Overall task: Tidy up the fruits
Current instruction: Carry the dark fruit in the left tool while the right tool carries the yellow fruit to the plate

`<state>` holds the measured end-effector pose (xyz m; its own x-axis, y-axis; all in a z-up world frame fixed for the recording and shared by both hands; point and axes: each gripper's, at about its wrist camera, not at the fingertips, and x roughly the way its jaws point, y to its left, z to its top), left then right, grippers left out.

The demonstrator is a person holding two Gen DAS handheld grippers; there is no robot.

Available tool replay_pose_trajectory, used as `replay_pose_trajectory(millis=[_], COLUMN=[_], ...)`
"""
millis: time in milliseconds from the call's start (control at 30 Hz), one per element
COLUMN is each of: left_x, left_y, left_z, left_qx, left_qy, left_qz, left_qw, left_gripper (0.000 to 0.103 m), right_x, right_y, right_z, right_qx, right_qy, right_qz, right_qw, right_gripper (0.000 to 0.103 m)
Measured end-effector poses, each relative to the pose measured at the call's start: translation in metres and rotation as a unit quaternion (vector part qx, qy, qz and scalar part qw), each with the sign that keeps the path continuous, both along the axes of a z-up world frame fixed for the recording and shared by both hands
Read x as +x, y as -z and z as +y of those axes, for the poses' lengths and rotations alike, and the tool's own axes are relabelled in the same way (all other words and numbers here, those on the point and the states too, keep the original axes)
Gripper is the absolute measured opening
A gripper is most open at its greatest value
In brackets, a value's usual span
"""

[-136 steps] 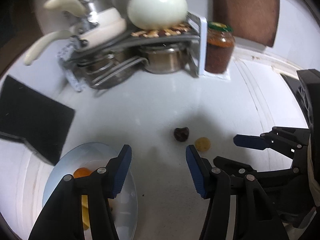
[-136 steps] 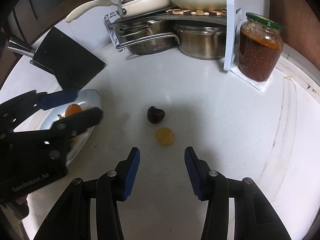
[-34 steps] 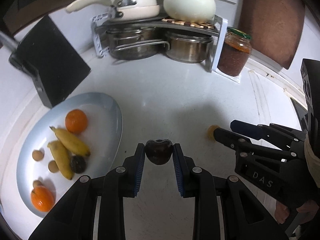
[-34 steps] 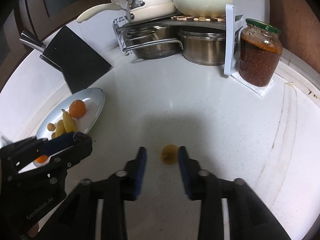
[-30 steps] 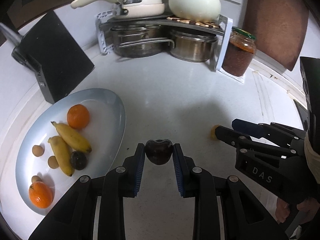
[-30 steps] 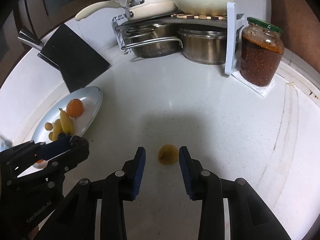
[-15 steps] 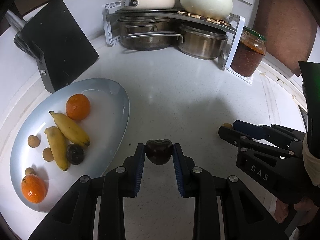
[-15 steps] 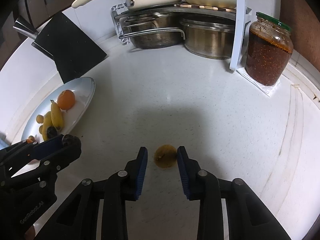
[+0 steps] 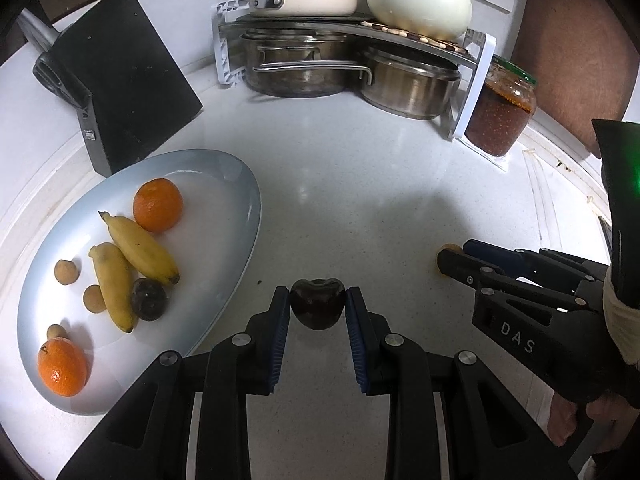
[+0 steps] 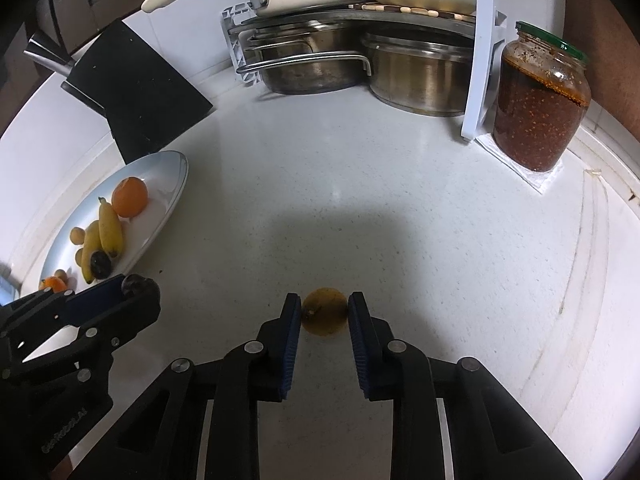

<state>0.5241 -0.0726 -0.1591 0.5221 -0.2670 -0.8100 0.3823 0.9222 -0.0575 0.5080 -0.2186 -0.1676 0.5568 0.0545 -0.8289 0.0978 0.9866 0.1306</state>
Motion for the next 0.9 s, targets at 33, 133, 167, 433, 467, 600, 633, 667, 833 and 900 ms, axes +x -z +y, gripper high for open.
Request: replay_pose_trajectory(millis=[33,133,167,433,467,600,633,667,833,900], left_x=[0.0,-0.002,-0.002,-0.007,-0.007,-0.009,-0.009,-0.01,-0.011,-0.011], left_y=[0.0,0.0,0.0,-0.001,-0.002,-0.005,-0.007,-0.008,-0.012,-0.013], left_z=[0.0,0.002,0.002,0.009,0.009,0.014,0.016,0.017,0.02,0.02], left_qx=[0.0,0.002,0.002,0.006,0.005,0.002,0.001,0.0,-0.005,-0.004], left_qy=[0.0,-0.005,-0.006,-0.015,-0.016,-0.02,-0.022,-0.023,-0.025,-0.026], left_qz=[0.0,-0.002,-0.002,-0.01,-0.012,-0.016,-0.017,-0.019,-0.022,-0.024], left_qw=[1.0,1.0,1.0,0.9998,0.9998,0.9997,0.9996,0.9996,0.9994,0.9994], left_gripper=[0.028,0.028,0.028,0.028,0.028,0.028,0.028,0.028,0.028,0.028], right_x=[0.001,0.002,0.003,0.004,0.002,-0.005,-0.005,-0.006,-0.011,-0.011], right_y=[0.0,0.0,0.001,0.0,-0.002,-0.01,-0.011,-0.014,-0.023,-0.024], right_z=[0.0,0.001,0.002,0.005,0.005,0.009,0.01,0.011,0.019,0.019], right_qx=[0.001,-0.002,-0.003,-0.011,-0.012,-0.013,-0.012,-0.011,-0.018,-0.017], right_qy=[0.0,0.0,-0.001,-0.014,-0.015,-0.02,-0.021,-0.022,-0.029,-0.03], right_qz=[0.0,0.0,0.0,-0.006,-0.011,-0.028,-0.029,-0.032,-0.047,-0.046], right_qw=[1.0,1.0,1.0,1.0,1.0,0.999,0.999,0.999,0.998,0.998], right_gripper=[0.026,0.026,0.026,0.025,0.025,0.025,0.025,0.024,0.024,0.024])
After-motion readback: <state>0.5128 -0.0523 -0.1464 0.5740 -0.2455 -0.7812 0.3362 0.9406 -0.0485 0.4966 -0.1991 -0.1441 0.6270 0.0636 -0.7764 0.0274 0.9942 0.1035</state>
